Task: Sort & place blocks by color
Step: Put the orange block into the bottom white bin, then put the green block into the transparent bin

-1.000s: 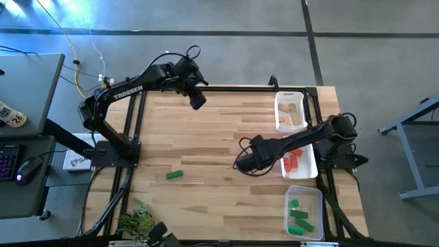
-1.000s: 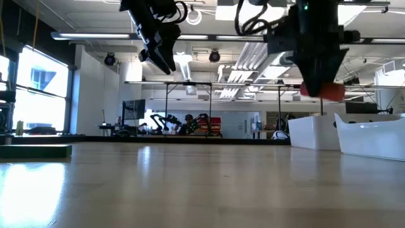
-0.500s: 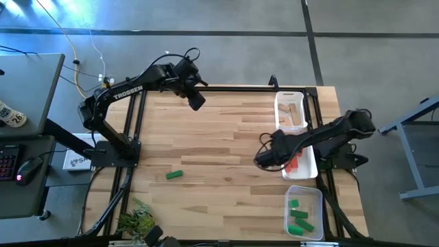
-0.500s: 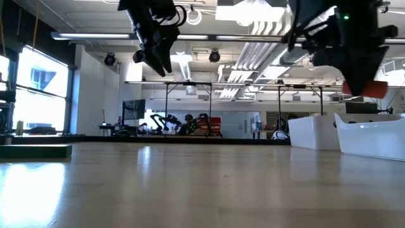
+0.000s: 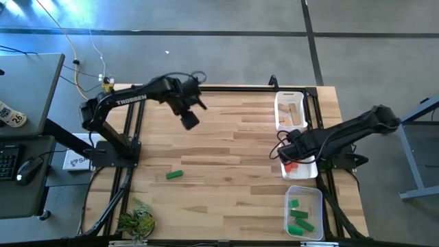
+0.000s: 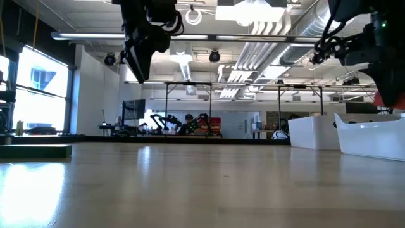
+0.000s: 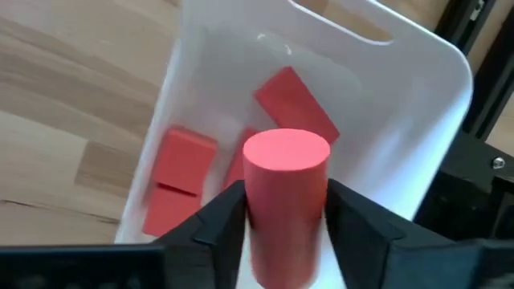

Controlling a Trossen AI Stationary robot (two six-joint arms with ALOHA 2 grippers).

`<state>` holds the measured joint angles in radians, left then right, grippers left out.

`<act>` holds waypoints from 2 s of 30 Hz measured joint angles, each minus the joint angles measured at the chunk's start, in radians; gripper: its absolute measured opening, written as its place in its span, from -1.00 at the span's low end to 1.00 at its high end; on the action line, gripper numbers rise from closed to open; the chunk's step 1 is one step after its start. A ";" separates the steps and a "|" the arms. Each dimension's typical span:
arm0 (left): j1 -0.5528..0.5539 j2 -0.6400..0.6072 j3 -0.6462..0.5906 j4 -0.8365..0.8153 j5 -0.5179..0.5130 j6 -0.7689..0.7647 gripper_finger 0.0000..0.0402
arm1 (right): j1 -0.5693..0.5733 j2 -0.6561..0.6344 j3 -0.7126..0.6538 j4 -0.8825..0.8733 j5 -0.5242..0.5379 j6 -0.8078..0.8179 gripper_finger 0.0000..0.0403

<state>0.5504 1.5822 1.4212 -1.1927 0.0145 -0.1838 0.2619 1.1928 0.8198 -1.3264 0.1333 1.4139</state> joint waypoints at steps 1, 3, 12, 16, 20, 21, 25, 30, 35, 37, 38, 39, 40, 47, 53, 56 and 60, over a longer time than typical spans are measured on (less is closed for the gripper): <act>-0.017 0.000 -0.012 -0.006 0.000 0.000 -0.20 | 0.000 -0.011 -0.011 -0.001 -0.003 0.001 -0.24; -0.060 0.000 -0.043 -0.008 0.000 0.000 -0.20 | 0.000 -0.030 -0.027 0.001 -0.003 0.000 -0.14; -0.286 0.000 -0.137 -0.020 0.000 -0.058 -0.20 | 0.000 -0.092 -0.027 0.002 0.084 -0.043 -0.02; -0.397 0.000 -0.153 -0.020 -0.002 -0.116 -0.20 | 0.000 -0.135 0.011 0.003 0.194 -0.074 -0.02; -0.507 0.000 -0.153 -0.019 -0.001 -0.159 -0.20 | 0.000 -0.179 0.041 0.003 0.311 -0.122 -0.02; -0.532 0.000 -0.153 -0.019 -0.001 -0.175 -0.20 | 0.000 -0.189 0.046 0.003 0.340 -0.131 -0.01; -0.633 0.000 -0.153 -0.019 -0.004 -0.218 -0.20 | -0.001 -0.222 0.057 0.004 0.437 -0.137 -0.01; -0.761 0.000 -0.153 -0.019 -0.019 -0.259 -0.20 | -0.001 -0.244 0.057 0.004 0.510 -0.140 -0.01; -0.862 -0.001 -0.161 -0.009 -0.105 -0.344 -0.20 | -0.001 -0.246 0.058 0.005 0.528 -0.159 -0.01; -0.882 -0.002 -0.192 0.008 -0.136 -0.411 -0.20 | -0.001 -0.245 0.058 0.008 0.529 -0.174 -0.01; -0.889 -0.002 -0.210 0.016 -0.148 -0.441 -0.20 | -0.001 -0.245 0.058 0.008 0.529 -0.177 -0.01; -0.896 -0.002 -0.228 0.027 -0.153 -0.462 -0.20 | -0.001 -0.245 0.058 0.008 0.529 -0.182 -0.01; -0.901 -0.002 -0.248 0.042 -0.155 -0.478 -0.20 | -0.001 -0.245 0.058 0.008 0.529 -0.184 -0.01; -0.906 -0.001 -0.371 0.221 -0.154 -0.546 -0.20 | -0.001 -0.245 0.058 0.008 0.517 -0.184 -0.01; -0.903 -0.001 -0.442 0.289 -0.183 -0.543 -0.20 | -0.001 -0.245 0.058 0.008 0.504 -0.184 -0.01; -0.903 -0.001 -0.485 0.302 -0.183 -0.556 -0.20 | -0.001 -0.245 0.058 0.008 0.494 -0.184 -0.01; -0.902 -0.001 -0.543 0.362 -0.171 -0.557 -0.20 | -0.001 -0.245 0.058 0.008 0.489 -0.184 -0.01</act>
<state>-0.3519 1.5810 0.8782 -0.8311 -0.1570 -0.7410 0.2611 0.9482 0.8776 -1.3184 0.6219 1.2297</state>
